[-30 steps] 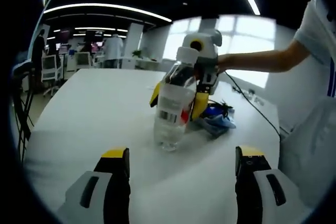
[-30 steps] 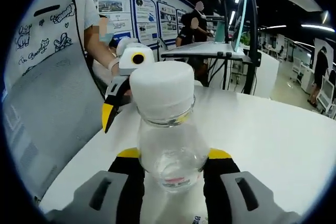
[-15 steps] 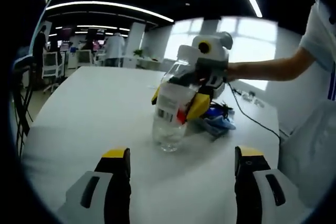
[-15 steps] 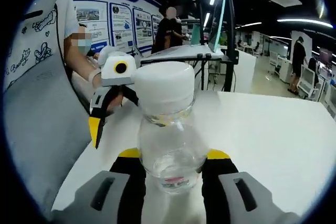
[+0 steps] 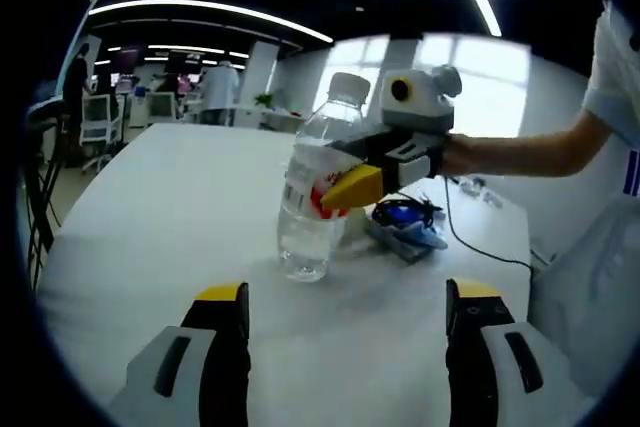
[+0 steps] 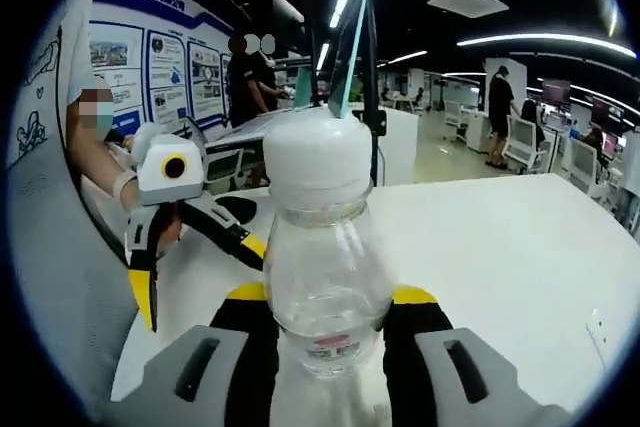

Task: Arrange the tabletop items into an orderly group along one side of the table until the central work area is clear of visible clutter.

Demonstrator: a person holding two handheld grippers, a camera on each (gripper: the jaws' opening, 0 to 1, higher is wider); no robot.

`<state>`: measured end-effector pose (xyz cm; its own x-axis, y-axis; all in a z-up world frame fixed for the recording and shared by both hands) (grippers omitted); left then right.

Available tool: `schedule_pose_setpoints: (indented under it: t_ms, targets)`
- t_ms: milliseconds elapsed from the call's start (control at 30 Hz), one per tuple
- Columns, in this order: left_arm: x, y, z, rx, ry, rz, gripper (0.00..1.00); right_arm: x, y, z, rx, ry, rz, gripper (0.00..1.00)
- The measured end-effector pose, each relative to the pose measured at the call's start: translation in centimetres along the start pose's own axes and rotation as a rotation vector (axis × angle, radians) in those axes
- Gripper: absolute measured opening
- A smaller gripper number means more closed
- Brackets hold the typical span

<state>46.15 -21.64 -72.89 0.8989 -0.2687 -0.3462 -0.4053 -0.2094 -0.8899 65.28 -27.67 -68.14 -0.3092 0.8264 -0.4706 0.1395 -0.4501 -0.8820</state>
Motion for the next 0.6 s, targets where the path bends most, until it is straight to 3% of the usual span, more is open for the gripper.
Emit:
schedule_pose_setpoints:
  t_ms: [67, 167, 300, 600]
  targets:
    - [0.0, 0.1, 0.1, -0.005, 0.001, -0.005, 0.77, 0.2, -0.2, 0.0, -0.039, 0.061, 0.015, 0.37]
    - [0.1, 0.2, 0.1, -0.008, 0.002, -0.003, 0.77, 0.5, 0.0, -0.3, -0.059, 0.085, 0.024, 0.37]
    - [0.2, 0.2, -0.1, -0.012, 0.003, -0.002, 0.77, 1.0, 0.5, -0.2, -0.012, 0.071, 0.047, 0.37]
    - [-0.1, 0.5, 0.0, -0.026, -0.002, -0.003, 0.77, 1.1, 0.5, -0.8, 0.046, 0.073, 0.017, 0.37]
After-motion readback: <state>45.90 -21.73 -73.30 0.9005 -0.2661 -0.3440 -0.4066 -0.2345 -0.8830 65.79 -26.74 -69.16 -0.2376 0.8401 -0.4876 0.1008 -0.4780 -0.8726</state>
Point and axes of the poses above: the point that each gripper's makers call its tool centre point, and the gripper's own axes: x roughly forward along the fingers, z roughly to its left, y roughly out of its underside, the point moved 9 cm from there along -x, roughly backward along the fingers, and after that the axes turned 3 degrees about z, right-handed, at the moved point
